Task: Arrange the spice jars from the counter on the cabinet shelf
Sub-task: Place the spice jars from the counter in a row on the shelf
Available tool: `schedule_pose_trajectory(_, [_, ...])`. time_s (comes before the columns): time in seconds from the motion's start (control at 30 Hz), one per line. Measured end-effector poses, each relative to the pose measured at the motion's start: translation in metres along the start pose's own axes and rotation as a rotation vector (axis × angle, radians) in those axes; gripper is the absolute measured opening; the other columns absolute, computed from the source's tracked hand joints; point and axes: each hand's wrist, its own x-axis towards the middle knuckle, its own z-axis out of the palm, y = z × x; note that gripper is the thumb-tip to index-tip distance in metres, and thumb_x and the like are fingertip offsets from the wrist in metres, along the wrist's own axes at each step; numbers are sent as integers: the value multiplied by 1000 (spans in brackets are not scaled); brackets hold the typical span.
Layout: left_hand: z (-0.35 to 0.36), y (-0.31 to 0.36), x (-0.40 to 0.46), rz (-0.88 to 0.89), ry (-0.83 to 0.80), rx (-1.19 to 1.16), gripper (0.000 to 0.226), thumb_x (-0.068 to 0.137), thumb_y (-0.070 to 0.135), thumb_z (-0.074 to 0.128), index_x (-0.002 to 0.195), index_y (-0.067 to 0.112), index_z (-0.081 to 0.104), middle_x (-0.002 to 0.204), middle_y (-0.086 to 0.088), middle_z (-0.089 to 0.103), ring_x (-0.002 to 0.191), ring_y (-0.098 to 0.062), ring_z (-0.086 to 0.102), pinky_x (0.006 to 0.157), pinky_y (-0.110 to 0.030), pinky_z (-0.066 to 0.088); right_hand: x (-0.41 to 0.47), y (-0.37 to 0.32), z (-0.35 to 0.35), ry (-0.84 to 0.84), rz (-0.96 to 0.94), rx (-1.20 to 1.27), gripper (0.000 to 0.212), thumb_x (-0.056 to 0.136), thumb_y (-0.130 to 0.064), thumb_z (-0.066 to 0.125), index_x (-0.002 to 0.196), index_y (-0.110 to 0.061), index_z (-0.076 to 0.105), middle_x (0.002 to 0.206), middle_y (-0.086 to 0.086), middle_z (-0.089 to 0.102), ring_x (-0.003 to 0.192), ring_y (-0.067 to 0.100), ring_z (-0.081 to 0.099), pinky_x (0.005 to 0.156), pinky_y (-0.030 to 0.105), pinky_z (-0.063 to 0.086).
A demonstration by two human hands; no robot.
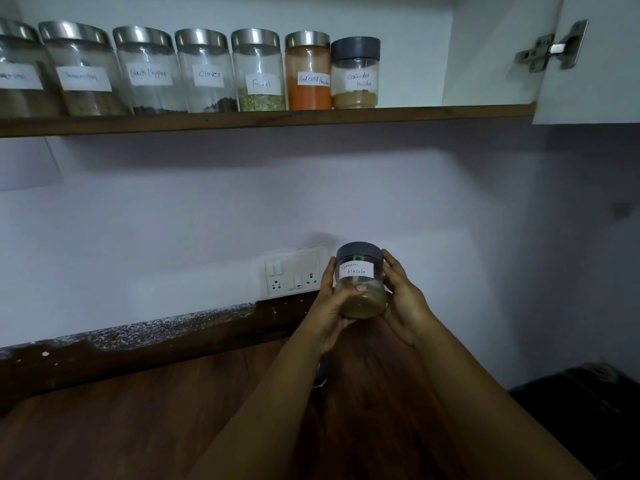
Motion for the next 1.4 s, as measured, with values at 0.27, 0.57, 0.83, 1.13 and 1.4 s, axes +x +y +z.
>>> schedule_pose_trajectory(0.27, [0, 5, -2, 45, 1, 71, 105, 61, 26, 80, 147, 50, 24, 135, 4, 51, 120, -25, 57, 96, -48, 52, -2, -5, 0, -37, 3, -5, 39, 102, -30, 47, 140, -38, 48, 121, -3, 66, 112, 21, 65, 78, 33, 59])
schedule_pose_trajectory(0.57, [7, 20, -7, 344, -31, 303, 113, 72, -3, 78, 150, 49, 14, 141, 17, 45, 122, -4, 55, 91, -25, 53, -6, -29, 5, -158, -119, -191, 36, 102, -41, 40, 133, -58, 45, 123, -27, 59, 117, 8, 54, 90, 32, 52])
schedule_pose_trajectory(0.83, [21, 43, -2, 414, -50, 337, 113, 71, 3, 80, 150, 50, 12, 143, 20, 40, 126, -4, 51, 90, -26, 53, -5, -56, 9, -178, -220, -186, 39, 102, -38, 41, 138, -53, 44, 143, -12, 49, 126, 13, 50, 96, 38, 51])
schedule_pose_trajectory(1.13, [30, 68, -2, 428, -125, 468, 122, 67, 10, 86, 147, 57, 6, 155, 8, 28, 134, -16, 44, 100, -44, 51, -7, -93, 11, -184, -299, -321, 28, 100, -47, 42, 125, -54, 53, 127, -17, 57, 116, 14, 56, 90, 38, 55])
schedule_pose_trajectory(1.4, [38, 75, -8, 418, -147, 526, 111, 74, 3, 81, 144, 61, 16, 150, 2, 40, 130, -22, 50, 92, -50, 55, -5, -145, 10, -281, -318, -470, 44, 80, -60, 58, 102, -24, 72, 90, -7, 72, 84, 9, 68, 66, 23, 55])
